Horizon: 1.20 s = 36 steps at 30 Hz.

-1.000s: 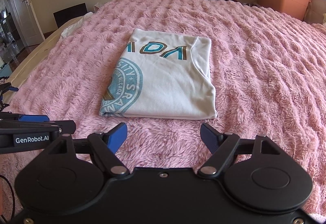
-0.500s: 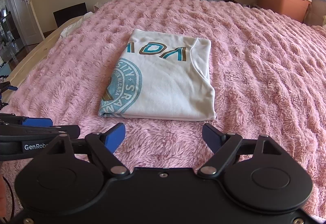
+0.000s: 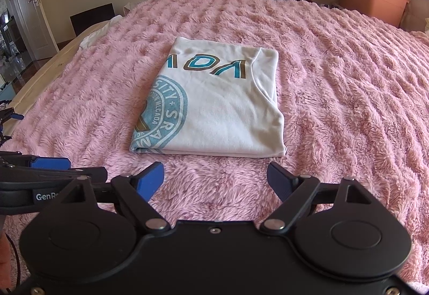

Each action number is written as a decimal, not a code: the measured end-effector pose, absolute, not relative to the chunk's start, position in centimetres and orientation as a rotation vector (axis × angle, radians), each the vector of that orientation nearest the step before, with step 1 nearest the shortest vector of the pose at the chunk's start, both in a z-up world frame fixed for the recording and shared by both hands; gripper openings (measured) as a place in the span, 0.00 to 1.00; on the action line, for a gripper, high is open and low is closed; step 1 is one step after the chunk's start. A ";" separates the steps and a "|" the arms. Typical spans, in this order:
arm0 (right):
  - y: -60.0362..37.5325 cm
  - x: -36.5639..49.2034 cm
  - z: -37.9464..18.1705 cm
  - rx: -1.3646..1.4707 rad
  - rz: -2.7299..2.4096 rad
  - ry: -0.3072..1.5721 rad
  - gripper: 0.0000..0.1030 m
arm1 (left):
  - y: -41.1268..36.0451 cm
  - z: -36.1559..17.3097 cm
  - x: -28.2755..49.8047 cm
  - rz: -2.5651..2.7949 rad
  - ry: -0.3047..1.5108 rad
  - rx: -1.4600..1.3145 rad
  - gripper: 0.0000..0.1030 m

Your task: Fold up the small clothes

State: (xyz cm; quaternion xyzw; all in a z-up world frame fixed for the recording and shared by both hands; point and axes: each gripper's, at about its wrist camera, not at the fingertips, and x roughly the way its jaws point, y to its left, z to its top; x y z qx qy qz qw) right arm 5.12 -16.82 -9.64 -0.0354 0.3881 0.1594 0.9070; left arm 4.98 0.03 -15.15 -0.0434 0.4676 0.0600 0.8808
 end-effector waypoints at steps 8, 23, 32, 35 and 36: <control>-16.9 5.1 -9.7 -0.074 0.329 0.802 0.83 | -0.4 -15.2 4.9 0.116 0.975 -0.084 0.57; -17.0 5.0 -9.9 -0.069 0.326 0.803 0.83 | -0.5 -15.3 4.9 0.120 0.977 -0.081 0.57; -17.0 5.0 -9.8 -0.069 0.326 0.803 0.83 | -0.3 -15.2 4.8 0.121 0.973 -0.092 0.58; -17.0 5.0 -9.8 -0.070 0.327 0.803 0.83 | -0.4 -15.2 4.8 0.118 0.967 -0.092 0.58; -17.0 5.0 -9.8 -0.069 0.326 0.802 0.83 | -0.4 -15.2 4.8 0.119 0.965 -0.090 0.58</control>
